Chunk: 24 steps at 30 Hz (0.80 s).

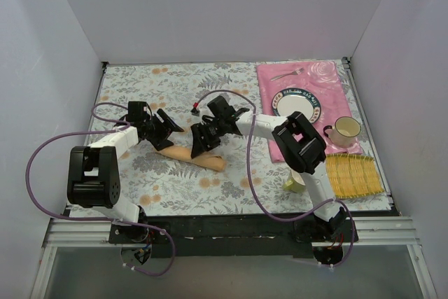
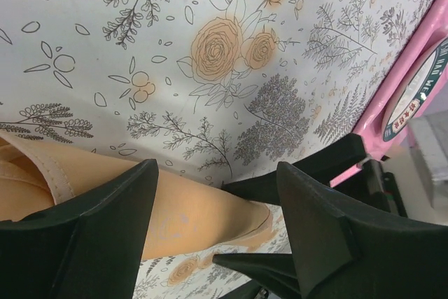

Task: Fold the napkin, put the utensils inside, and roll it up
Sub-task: Roll the napkin with the utensil

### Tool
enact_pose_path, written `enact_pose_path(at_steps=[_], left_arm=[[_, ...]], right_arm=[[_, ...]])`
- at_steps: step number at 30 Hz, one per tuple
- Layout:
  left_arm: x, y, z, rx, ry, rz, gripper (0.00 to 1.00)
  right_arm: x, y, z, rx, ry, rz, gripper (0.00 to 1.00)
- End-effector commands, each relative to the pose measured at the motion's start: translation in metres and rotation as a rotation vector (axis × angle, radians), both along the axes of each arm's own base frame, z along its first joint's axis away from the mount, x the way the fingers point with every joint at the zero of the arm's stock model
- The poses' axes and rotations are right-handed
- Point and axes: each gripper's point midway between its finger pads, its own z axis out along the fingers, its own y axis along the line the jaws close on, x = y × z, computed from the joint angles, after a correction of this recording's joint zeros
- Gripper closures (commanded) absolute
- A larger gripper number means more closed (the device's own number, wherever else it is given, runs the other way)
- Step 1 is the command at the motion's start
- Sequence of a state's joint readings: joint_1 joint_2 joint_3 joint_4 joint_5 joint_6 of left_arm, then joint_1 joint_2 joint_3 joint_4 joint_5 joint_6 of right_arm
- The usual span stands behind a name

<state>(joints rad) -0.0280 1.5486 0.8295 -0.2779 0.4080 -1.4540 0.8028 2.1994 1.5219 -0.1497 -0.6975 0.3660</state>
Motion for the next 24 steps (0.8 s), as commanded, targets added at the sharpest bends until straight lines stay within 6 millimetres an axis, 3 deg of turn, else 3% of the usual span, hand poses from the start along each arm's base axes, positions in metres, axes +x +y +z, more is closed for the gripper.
enact_pose_path(at_steps=[1, 5, 10, 14, 24], left_arm=[[0.005, 0.004, 0.004, 0.019, -0.035, -0.004, 0.32], [0.004, 0.004, 0.002, 0.020, -0.029, -0.006, 0.32], [0.003, 0.004, 0.001, 0.024, -0.028, -0.008, 0.32], [0.004, 0.003, 0.002, 0.016, -0.030, -0.009, 0.32], [0.007, 0.003, 0.010, 0.010, -0.043, -0.015, 0.32]], right_arm=[[0.020, -0.005, 0.030, -0.152, -0.332, 0.017, 0.30], [0.022, 0.003, 0.038, -0.261, -0.554, 0.054, 0.27], [0.010, 0.015, 0.039, -0.359, -0.804, 0.112, 0.27], [0.003, 0.023, 0.035, -0.384, -0.883, 0.130, 0.27], [-0.001, 0.016, 0.001, -0.521, -1.004, 0.179, 0.27]])
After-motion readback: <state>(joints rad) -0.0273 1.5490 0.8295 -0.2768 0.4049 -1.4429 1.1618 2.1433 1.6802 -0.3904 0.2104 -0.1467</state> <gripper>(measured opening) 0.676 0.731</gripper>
